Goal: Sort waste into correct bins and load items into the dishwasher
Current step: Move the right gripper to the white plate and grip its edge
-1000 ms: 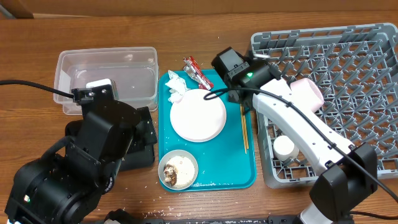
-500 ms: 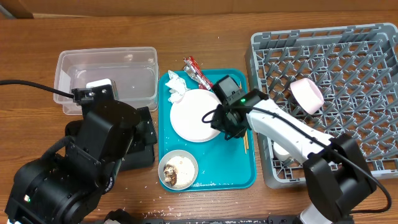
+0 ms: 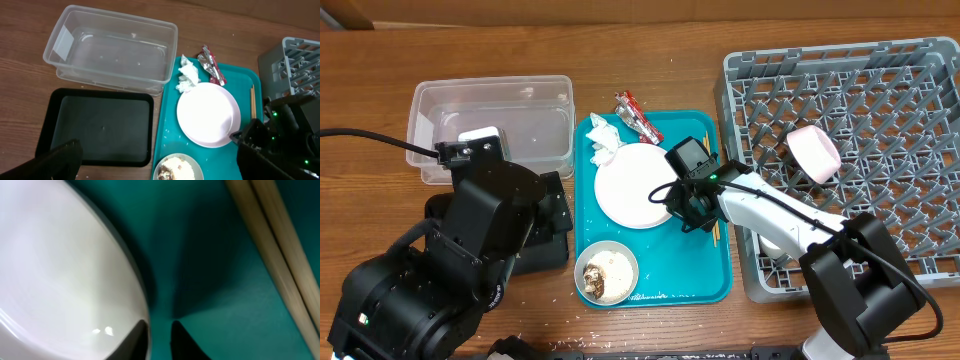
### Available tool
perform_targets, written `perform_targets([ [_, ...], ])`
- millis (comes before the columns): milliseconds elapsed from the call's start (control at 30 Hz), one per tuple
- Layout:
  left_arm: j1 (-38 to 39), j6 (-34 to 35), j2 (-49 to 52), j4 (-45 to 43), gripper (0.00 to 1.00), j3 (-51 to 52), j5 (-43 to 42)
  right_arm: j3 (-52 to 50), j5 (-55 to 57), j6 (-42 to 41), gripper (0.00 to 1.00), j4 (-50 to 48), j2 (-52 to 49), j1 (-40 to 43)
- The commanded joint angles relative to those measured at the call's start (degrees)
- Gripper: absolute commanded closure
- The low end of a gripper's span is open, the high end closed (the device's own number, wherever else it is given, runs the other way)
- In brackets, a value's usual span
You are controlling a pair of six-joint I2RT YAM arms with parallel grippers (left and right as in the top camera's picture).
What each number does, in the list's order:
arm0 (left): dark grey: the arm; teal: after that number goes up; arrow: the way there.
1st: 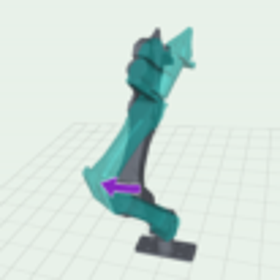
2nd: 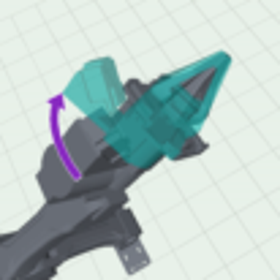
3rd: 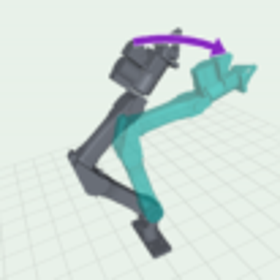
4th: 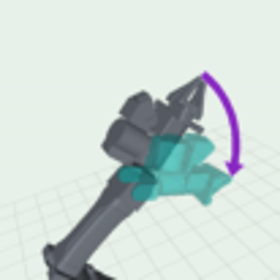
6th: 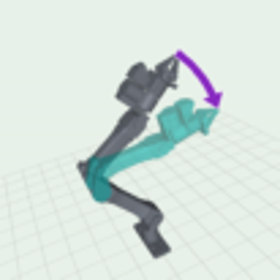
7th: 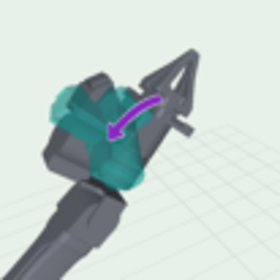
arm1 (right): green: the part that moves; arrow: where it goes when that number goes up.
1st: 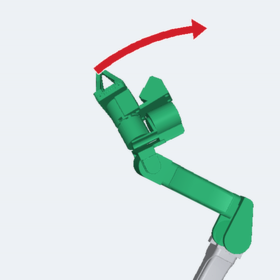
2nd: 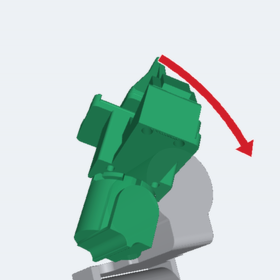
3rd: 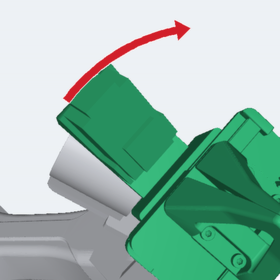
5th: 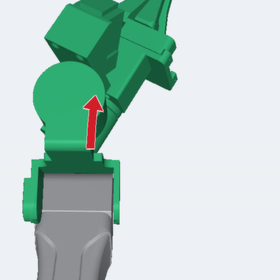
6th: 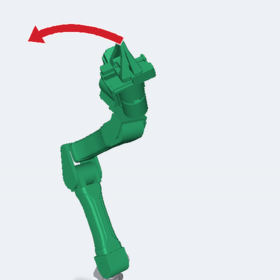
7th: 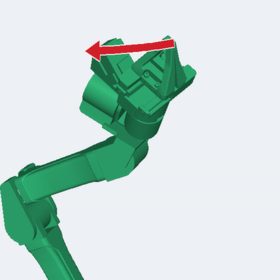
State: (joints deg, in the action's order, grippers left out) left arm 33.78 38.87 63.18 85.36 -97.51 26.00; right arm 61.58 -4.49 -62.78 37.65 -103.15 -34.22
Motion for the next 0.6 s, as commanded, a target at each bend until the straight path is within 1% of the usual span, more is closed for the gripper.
perform_targets([
  [0,0.2,0.5,0.2,-0.1,0.0,-0.1,1.2,-0.6,1.8,-2.7,0.84,1.2,0.2,0.2],
  [167,0.2,0.5,0.2,-0.1,0.0,-0.1,1.2,-0.6,2.4,-3.3,0.84,0.5,0.2,0.2],
  [200,0.2,0.5,0.2,-0.1,0.0,-0.1,1.2,-0.6,2.9,-3.3,0.78,0.0,0.2,0.2],
  [233,0.2,0.5,0.2,-0.1,0.0,-0.1,1.2,-0.6,3.6,-3.3,0.75,-0.8,0.2,0.2],
  [267,0.2,0.5,0.2,-0.1,0.0,-0.1,1.2,-0.6,4.1,-3.3,0.76,-1.3,0.2,0.2],
  [300,0.2,0.5,0.2,-0.1,0.0,-0.1,1.2,-0.6,4.5,-3.3,0.81,-1.4,0.2,0.2],
  [333,0.2,0.5,0.2,-0.1,0.0,-0.1,1.2,-0.6,4.4,-3.2,0.93,-1.3,0.2,0.2],
  [367,0.2,0.5,0.2,-0.1,0.0,-0.1,1.2,-0.5,4.3,-3.2,0.96,-0.9,0.2,0.2],
  [467,0.2,0.5,0.2,-0.1,0.0,-0.1,1.2,0.0,4.3,-1.9,0.96,0.2,0.9,0.2],
  [567,0.2,0.5,0.2,-0.1,0.0,-0.1,1.2,1.2,4.9,1.9,0.96,0.9,3.5,0.2],
])
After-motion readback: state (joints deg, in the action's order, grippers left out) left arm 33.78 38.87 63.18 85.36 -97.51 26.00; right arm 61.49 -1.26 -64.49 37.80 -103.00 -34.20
